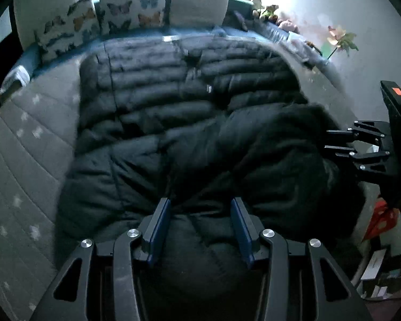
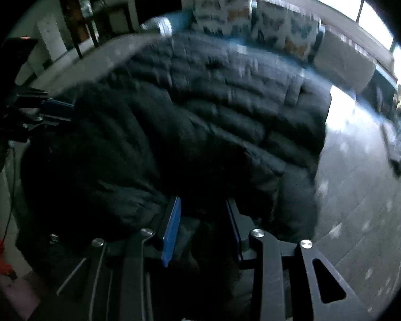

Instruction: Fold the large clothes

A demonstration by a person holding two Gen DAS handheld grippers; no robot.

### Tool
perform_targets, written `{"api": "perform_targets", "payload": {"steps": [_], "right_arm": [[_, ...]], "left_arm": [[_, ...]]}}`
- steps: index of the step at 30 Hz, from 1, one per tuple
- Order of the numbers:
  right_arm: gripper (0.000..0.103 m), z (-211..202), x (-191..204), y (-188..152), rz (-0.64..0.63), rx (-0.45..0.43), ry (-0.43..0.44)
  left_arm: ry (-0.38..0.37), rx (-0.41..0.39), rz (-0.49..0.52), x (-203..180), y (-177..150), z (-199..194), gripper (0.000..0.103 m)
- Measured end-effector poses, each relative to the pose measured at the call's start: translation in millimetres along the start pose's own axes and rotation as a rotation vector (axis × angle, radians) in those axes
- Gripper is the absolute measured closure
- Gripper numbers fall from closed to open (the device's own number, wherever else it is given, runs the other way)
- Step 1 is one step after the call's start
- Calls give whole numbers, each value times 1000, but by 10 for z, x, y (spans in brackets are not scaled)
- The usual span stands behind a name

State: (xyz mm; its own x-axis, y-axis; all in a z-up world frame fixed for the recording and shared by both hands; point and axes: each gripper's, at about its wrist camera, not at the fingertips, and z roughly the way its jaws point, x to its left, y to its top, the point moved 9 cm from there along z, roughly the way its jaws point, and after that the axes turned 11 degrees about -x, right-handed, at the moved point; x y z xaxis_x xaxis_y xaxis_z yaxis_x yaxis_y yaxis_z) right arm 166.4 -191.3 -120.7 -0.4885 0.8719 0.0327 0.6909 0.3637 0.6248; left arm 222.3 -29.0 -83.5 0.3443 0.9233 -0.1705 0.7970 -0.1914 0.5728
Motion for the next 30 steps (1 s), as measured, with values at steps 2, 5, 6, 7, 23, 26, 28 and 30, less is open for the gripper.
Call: {"api": "perform_targets", "payload": {"steps": [2, 5, 6, 7, 23, 26, 28, 30], "right_arm": [[66, 154, -37, -26, 22, -4, 12], [67, 148, -21, -48, -6, -7, 4], [67, 140, -14, -43, -12, -1, 3], [67, 130, -17, -44, -14, 3, 5], [55, -321, -689, 744, 124, -52, 73], [51, -140, -980, 940, 193, -36, 80], [50, 10, -1195, 1061, 236, -41, 70], [49, 181, -1407, 1142, 274, -38, 70]], "left_arm": [[7, -32, 18, -8, -36, 51, 52], [6, -16, 14, -9, -53, 60, 51], [1, -10, 13, -8, -50, 58, 51], [-7, -3, 8, -1, -44, 54, 51], [-28, -99, -152, 660, 1080, -583, 46], [-10, -94, -201, 968, 1305, -463, 46], [7, -80, -234, 1226, 1455, -318, 44], [20, -53, -281, 1474, 1561, -132, 43]]}}
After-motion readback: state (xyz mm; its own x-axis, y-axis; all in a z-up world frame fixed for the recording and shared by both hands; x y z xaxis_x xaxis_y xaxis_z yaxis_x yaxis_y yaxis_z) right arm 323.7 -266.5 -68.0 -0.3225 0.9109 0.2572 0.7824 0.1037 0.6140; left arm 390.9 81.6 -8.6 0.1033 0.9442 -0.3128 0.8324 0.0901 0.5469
